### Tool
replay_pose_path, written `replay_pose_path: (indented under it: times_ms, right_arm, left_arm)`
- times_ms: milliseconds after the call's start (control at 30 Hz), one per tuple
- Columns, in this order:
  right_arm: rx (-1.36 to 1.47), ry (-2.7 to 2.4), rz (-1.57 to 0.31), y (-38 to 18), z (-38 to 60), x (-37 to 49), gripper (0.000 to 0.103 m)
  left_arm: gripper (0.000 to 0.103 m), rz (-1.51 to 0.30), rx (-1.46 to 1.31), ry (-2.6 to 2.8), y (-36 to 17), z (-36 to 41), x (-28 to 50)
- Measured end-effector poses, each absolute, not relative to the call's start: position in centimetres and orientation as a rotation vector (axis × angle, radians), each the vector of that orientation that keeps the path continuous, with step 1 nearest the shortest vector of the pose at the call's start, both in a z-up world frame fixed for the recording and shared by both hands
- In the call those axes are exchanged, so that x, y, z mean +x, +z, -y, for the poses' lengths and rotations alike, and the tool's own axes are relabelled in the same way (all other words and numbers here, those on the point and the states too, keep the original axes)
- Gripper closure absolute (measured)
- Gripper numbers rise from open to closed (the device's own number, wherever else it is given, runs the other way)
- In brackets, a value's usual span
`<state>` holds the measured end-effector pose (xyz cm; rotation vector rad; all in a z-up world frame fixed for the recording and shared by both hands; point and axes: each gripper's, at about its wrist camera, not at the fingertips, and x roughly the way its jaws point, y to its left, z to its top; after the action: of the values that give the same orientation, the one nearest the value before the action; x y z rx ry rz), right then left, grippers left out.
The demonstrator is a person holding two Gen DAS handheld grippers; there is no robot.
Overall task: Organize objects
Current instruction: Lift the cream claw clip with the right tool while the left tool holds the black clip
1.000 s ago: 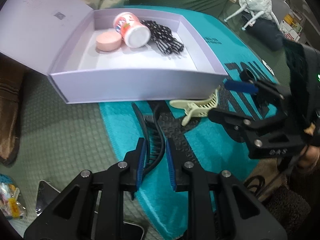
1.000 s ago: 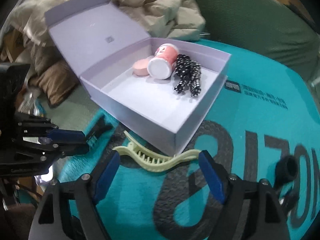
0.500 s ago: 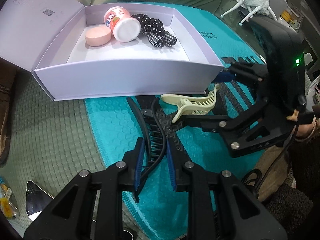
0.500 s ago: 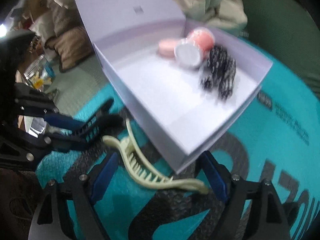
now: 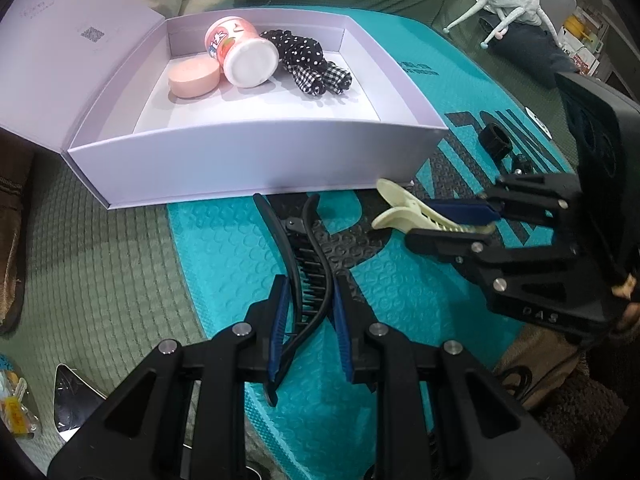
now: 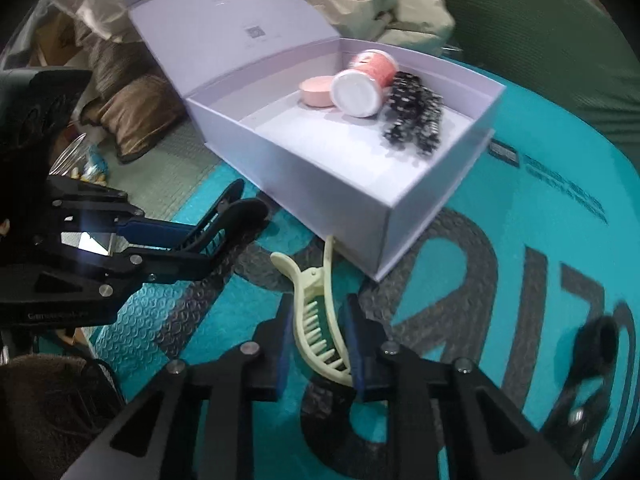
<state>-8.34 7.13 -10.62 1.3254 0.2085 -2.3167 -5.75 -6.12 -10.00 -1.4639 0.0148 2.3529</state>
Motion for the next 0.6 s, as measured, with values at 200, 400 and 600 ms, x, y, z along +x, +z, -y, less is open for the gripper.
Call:
replay_pose_path:
  times_ms: [200,400,600]
  right_arm:
    - [1.353,-2.375,-0.139,-10.6,-7.3,-7.5,0.081]
    - [1.365,-2.414,-0.062,-10.4,-7.9,-6.8,0.083]
    - [1.32,-2.434,-0.016,-8.7,-8.3,-5.7,0.083]
  left_arm:
    - [0.084,-0.078,-1.454,2.369,-10.1,5.0,-5.6]
    - [0.084,-0.2,-1.434,2.357,-9.8,3.3,-5.0]
    - [0.084,-0.151,-1.436,2.303,-8.8,2.9,-4.6]
